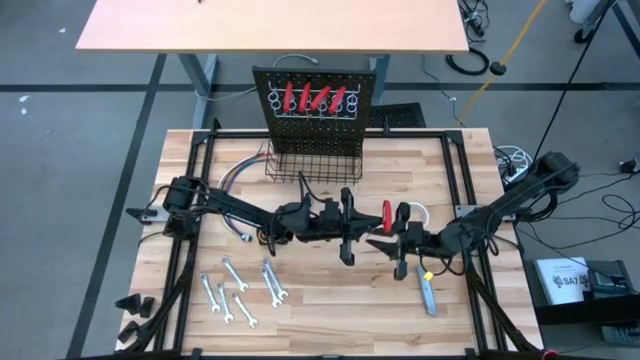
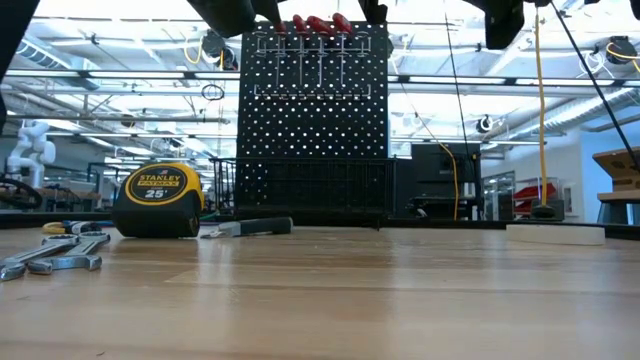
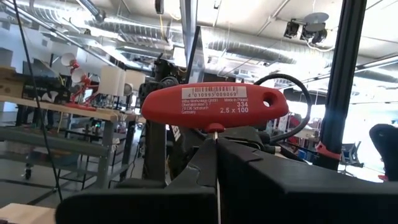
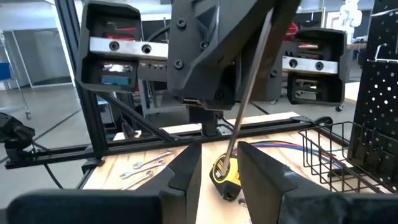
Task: Hang tools onto peg board
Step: Hang the allen wrench on the peg board
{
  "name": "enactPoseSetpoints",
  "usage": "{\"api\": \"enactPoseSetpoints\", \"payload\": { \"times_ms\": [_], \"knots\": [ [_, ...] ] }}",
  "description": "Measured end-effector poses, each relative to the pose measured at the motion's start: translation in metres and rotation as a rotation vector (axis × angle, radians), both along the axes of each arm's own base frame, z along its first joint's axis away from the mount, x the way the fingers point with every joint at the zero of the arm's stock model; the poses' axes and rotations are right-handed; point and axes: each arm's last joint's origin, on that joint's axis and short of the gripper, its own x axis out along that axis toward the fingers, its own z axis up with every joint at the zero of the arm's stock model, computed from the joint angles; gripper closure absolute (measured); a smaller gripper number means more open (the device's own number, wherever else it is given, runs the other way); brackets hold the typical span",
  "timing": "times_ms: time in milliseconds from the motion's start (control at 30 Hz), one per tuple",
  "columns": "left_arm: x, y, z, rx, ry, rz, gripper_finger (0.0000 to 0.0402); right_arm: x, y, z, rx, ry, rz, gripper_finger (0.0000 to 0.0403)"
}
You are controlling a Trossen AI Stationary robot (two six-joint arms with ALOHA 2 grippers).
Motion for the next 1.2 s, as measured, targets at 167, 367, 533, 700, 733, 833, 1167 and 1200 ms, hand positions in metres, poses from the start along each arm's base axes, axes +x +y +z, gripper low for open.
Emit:
{"api": "enactPoseSetpoints", "payload": {
  "times_ms": [167, 367, 533, 700, 733, 833, 1167, 1200],
  "knots": [
    [0.000, 0.000, 0.000, 0.000, 0.001, -0.001, 0.0402, 0.001, 0.000, 0.000, 0.005, -0.009, 0.000, 0.0315],
    [0.000, -0.001, 0.000, 0.001, 0.002, -0.003, 0.0402, 0.001, 0.000, -0.001, 0.002, -0.002, -0.008, 0.0387],
    [0.000, -0.002, -0.001, 0.004, 0.007, -0.005, 0.0402, 0.000, -0.001, -0.003, 0.024, 0.018, -0.028, 0.0399],
    [0.000, -0.004, -0.002, 0.027, 0.025, -0.007, 0.0401, -0.005, -0.003, -0.002, 0.044, 0.058, -0.021, 0.0401],
    [0.001, -0.004, -0.003, 0.034, 0.034, -0.005, 0.0401, -0.006, -0.004, -0.002, 0.047, 0.069, -0.017, 0.0401],
    [0.002, -0.004, -0.006, 0.035, 0.063, -0.007, 0.0401, -0.012, -0.006, -0.002, 0.063, 0.105, -0.010, 0.0401],
    [0.005, -0.005, -0.018, 0.056, 0.222, -0.011, 0.0401, -0.019, -0.011, -0.009, 0.114, 0.216, 0.031, 0.0402],
    [0.006, -0.005, -0.020, 0.058, 0.238, -0.011, 0.0401, -0.019, -0.011, -0.010, 0.116, 0.225, 0.034, 0.0402]
  ]
}}
